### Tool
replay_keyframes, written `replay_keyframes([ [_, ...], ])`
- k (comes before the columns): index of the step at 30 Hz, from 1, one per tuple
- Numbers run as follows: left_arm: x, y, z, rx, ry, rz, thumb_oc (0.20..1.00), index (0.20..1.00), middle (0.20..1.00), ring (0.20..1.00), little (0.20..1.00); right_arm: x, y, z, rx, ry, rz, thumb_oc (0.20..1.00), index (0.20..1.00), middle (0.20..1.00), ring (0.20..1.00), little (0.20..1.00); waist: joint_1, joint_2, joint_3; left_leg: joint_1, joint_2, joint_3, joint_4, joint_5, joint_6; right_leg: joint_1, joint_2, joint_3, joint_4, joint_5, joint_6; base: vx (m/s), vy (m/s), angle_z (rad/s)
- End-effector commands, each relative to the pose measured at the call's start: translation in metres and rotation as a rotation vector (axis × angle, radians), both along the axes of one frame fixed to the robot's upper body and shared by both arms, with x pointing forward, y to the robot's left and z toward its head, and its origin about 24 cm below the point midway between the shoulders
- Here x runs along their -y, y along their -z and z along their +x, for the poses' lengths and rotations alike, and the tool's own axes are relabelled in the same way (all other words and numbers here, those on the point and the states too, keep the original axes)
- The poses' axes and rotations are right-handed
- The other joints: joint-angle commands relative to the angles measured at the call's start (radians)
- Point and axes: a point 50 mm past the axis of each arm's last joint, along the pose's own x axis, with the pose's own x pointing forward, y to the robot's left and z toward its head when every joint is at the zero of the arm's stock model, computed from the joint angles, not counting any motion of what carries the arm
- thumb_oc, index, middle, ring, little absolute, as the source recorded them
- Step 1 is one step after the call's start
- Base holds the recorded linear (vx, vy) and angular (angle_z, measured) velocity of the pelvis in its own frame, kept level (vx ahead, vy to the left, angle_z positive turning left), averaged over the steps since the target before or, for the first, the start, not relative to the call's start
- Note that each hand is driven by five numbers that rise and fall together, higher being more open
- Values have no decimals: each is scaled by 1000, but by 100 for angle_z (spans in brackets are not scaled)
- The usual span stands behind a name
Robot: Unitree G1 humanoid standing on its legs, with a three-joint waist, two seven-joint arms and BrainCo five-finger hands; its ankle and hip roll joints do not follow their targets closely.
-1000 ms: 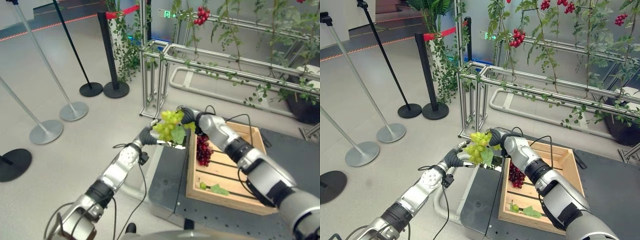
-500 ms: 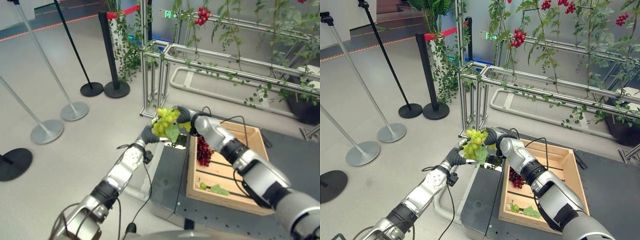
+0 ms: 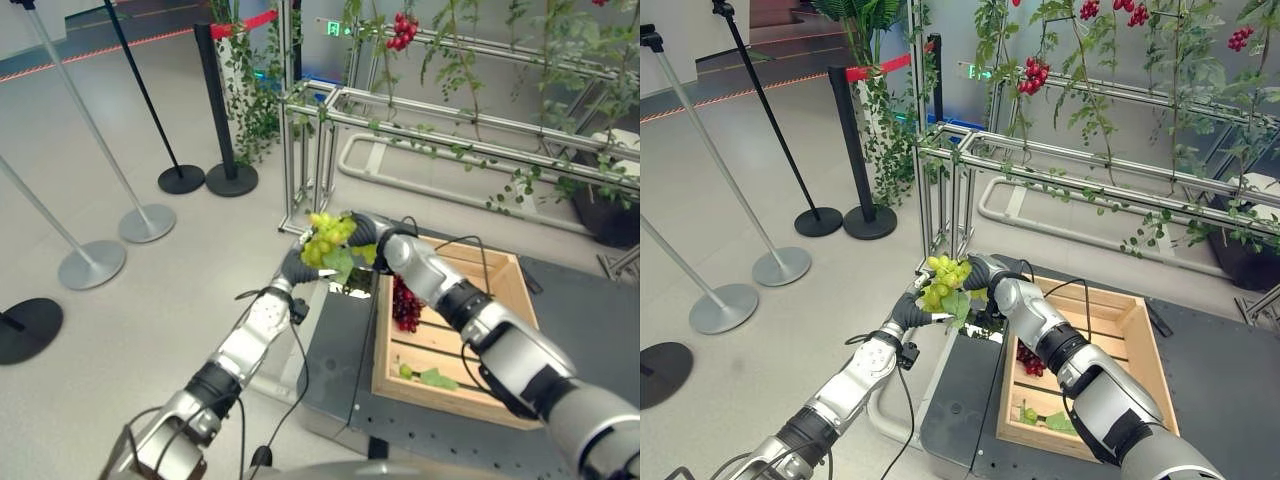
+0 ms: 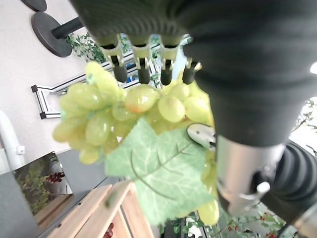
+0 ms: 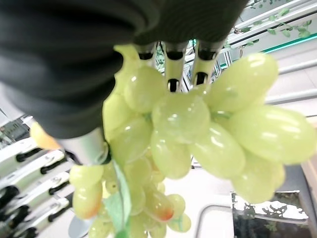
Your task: Pick up the fruits from the basket on one side to the basket on the other side
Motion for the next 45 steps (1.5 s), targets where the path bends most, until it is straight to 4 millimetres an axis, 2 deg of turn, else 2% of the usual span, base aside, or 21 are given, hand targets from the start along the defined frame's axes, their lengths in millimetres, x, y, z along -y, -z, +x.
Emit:
replay_keyframes([
  [1, 25, -30, 19, 140, 56, 14, 1000, 1000, 1000, 1000, 1000, -25, -36, 4, 114, -56, 141, 200, 200, 200, 200, 200, 5, -39, -4, -59, -47, 25, 25, -49, 54, 114, -105, -69, 118, -209, 102, 0, 0, 0],
  [12, 38, -26, 28, 116, 16, 48, 1000, 1000, 1000, 1000, 1000, -49, -41, -6, 115, -123, 228, 200, 200, 200, 200, 200, -13, -35, -13, -48, -42, 34, 27, -52, 53, 117, -102, -60, 118, -213, 100, 0, 0, 0],
  [24, 37, -28, 39, 166, -58, 172, 1000, 1000, 1000, 1000, 1000, -76, -48, -22, 108, -230, 326, 200, 200, 200, 200, 200, -28, -31, -19, -31, -34, 47, 28, -59, 52, 125, -98, -53, 117, -217, 100, 5, -2, -1],
  [35, 37, -37, 46, 206, -98, 188, 1000, 1000, 1000, 1000, 1000, -97, -48, -36, 64, -317, 401, 200, 200, 200, 200, 200, -37, -30, -30, -14, -28, 56, 29, -68, 50, 138, -92, -44, 113, -224, 99, 8, -1, -4],
  [36, 37, -38, 46, 207, -101, 180, 906, 906, 906, 906, 906, -98, -49, -37, 64, -328, 410, 200, 200, 200, 200, 200, -38, -30, -30, -12, -27, 56, 30, -69, 50, 138, -92, -44, 114, -224, 99, 0, 0, 0],
  [37, 37, -39, 47, 207, -103, 168, 567, 567, 567, 567, 567, -100, -50, -39, 62, -338, 420, 200, 200, 200, 200, 200, -40, -30, -31, -11, -27, 58, 31, -70, 49, 138, -91, -44, 114, -225, 99, 0, 0, 0],
  [38, 37, -40, 47, 209, -106, 164, 282, 282, 282, 282, 282, -100, -49, -39, 57, -340, 423, 200, 200, 200, 200, 200, -41, -31, -31, -10, -26, 58, 31, -70, 49, 139, -91, -43, 114, -225, 99, 0, 0, 0],
  [39, 37, -41, 48, 212, -106, 157, 200, 200, 200, 200, 200, -100, -50, -41, 57, -350, 430, 200, 200, 200, 200, 200, -41, -32, -32, -9, -26, 59, 31, -71, 49, 140, -90, -42, 113, -225, 99, 0, 0, 0],
  [45, 33, -49, 47, 215, -104, 61, 200, 200, 200, 200, 200, -98, -48, -46, 31, -372, 465, 200, 200, 200, 200, 200, -43, -32, -36, 0, -22, 67, 29, -72, 46, 146, -90, -38, 109, -225, 99, 0, 0, 0],
])
